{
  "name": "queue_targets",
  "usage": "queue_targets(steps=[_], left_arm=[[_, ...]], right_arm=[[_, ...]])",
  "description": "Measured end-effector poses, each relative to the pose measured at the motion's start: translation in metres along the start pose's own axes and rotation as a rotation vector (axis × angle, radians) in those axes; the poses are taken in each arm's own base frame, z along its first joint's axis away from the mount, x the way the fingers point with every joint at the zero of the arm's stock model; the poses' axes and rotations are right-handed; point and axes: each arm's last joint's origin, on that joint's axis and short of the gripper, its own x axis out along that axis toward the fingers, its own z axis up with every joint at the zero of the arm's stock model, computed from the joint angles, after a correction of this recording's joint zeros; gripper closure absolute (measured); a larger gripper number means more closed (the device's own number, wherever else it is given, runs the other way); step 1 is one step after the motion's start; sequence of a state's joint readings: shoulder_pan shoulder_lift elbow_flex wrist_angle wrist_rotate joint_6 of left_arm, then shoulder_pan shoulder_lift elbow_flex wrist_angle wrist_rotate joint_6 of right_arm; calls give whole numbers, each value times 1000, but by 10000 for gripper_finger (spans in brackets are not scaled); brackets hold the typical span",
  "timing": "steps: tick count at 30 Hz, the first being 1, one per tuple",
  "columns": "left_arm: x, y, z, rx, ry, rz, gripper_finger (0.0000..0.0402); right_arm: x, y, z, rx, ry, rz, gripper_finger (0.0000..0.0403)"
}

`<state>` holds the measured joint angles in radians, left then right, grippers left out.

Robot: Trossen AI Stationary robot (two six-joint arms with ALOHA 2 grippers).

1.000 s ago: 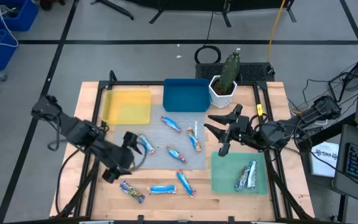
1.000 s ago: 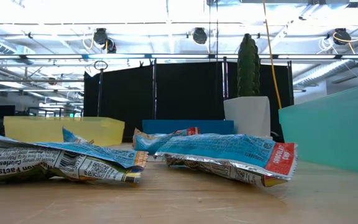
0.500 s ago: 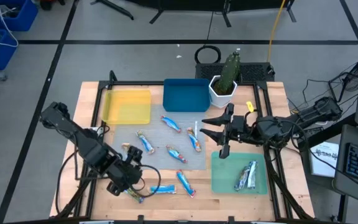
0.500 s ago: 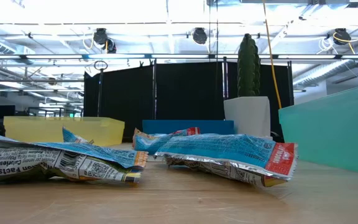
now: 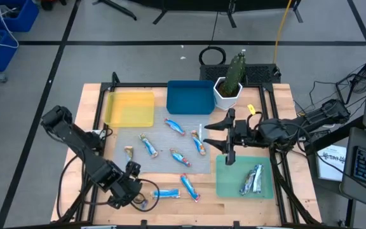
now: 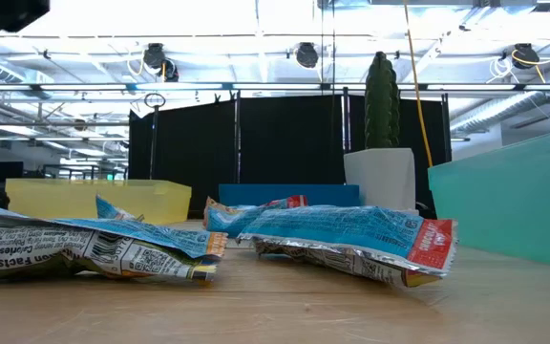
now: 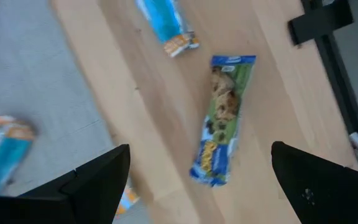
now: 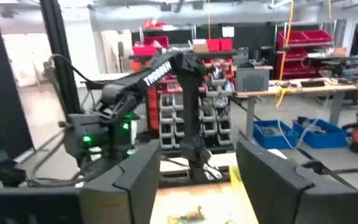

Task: Pick and place Granola Bars by type
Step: Put the blue granola bar into the green bin

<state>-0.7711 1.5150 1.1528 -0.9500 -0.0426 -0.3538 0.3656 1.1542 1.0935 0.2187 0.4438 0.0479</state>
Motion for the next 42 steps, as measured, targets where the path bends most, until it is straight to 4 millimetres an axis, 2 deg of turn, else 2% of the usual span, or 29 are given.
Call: queue_targets(steps=[5,11,20,32,42], left_arm=[[14,-9,-6,-21,-37,-38,11],[29,-16,-10,-44,-100,-58,11],[51,-12,-24,-95,-103,-29,11],[60,-14,-23,-93,-166,-69,11],[93,-17,-19,-114,-99,-61,11]], right_arm=[[0,0,0,-4,2,2,171],[0,0,0,-1,2,1,174],[0,0,0,1,-1,2,177],[0,0,0,-6,-1,1,179],[0,0,0,-10,-1,1,179]])
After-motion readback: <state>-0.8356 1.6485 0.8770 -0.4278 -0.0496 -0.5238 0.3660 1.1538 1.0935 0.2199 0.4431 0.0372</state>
